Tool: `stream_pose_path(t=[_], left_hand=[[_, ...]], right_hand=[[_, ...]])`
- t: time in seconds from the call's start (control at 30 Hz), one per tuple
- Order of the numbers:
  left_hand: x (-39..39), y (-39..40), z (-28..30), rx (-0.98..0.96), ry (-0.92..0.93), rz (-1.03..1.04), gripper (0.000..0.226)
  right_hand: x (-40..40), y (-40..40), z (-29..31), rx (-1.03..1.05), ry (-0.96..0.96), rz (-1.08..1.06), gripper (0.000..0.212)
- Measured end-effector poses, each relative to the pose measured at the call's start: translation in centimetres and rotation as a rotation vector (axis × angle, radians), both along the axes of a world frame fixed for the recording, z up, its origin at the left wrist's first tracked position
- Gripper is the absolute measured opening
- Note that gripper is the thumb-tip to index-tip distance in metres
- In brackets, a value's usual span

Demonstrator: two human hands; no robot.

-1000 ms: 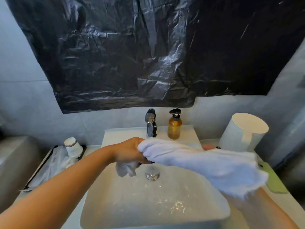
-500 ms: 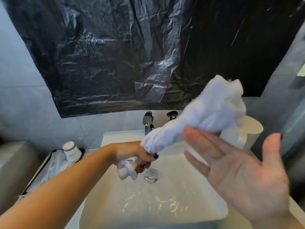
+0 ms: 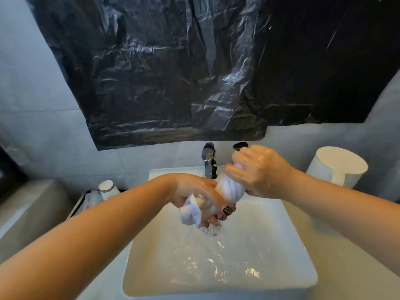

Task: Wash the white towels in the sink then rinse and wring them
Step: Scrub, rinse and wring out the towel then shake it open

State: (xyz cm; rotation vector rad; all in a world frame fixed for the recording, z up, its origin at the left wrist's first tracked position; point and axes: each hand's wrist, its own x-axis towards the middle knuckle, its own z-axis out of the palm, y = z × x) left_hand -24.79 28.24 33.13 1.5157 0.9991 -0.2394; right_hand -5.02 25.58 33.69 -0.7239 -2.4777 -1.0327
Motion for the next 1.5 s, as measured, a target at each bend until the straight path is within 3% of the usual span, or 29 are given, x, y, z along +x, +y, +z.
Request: stream_pose_path(t=[0.1, 0.17, 0.27, 0.4, 0.5, 0.77, 0.93, 1.03, 1.13, 1.23, 1.33, 1.5], left_hand=[[-0.5, 0.6, -0.5, -0.103, 0.099, -0.039, 0.023], [-0.3, 1.0, -0.6, -0.086, 0.056, -0.078, 0.018], [0.6, 0.9, -0.9, 0.213, 0.09, -0.012, 0.016], [2.2, 0.4, -2.8, 0.785, 0.339, -0.193, 0.026], [2.2, 0.3, -5.1, 0.892, 0.363, -0.178, 0.018], [1.7, 1.1, -8.3, 1.047, 0.396, -0.235, 0.039], [1.8, 2.3, -9.4, 1.095, 0.4, -0.278, 0.044], [1.4, 3.0, -10.5, 1.084, 0.363, -0.262, 0.044], [0.4, 2.9, -13.7, 0.924, 0.222, -0.141, 0.049], [-1.4, 2.5, -18.7, 0.662, 0.035, -0.018, 0.072], [-2.5, 2.4, -22.6, 0.622, 0.11, -0.133, 0.092], [-0.6, 2.0, -26.0, 0.773, 0.3, -0.456, 0.081]], right_hand=[[-0.2, 0.2, -1.4, -0.068, -0.118, -0.045, 0.024], [-0.4, 0.6, -1.6, -0.138, -0.101, -0.185, 0.036], [-0.9, 0.3, -0.7, -0.267, -0.13, -0.478, 0.042], [-2.4, -0.5, -1.1, -0.553, -0.278, -0.746, 0.02], [-3.3, -0.2, -2.3, -0.733, -0.271, -0.807, 0.011], [-3.7, 1.8, -5.0, -1.248, -0.155, -0.946, 0.02], [-3.7, 3.0, -5.6, -1.431, -0.058, -1.014, 0.022], [-4.4, 2.6, -6.2, -1.346, -0.072, -1.05, 0.026], [-5.2, 0.5, -8.2, -1.112, -0.096, -1.058, 0.031], [-4.6, -1.8, -10.7, -1.123, -0.069, -1.109, 0.024], [-3.3, -3.3, -11.7, -1.189, 0.009, -1.207, 0.016], [-1.6, -3.9, -11.6, -1.229, 0.126, -1.274, 0.026]])
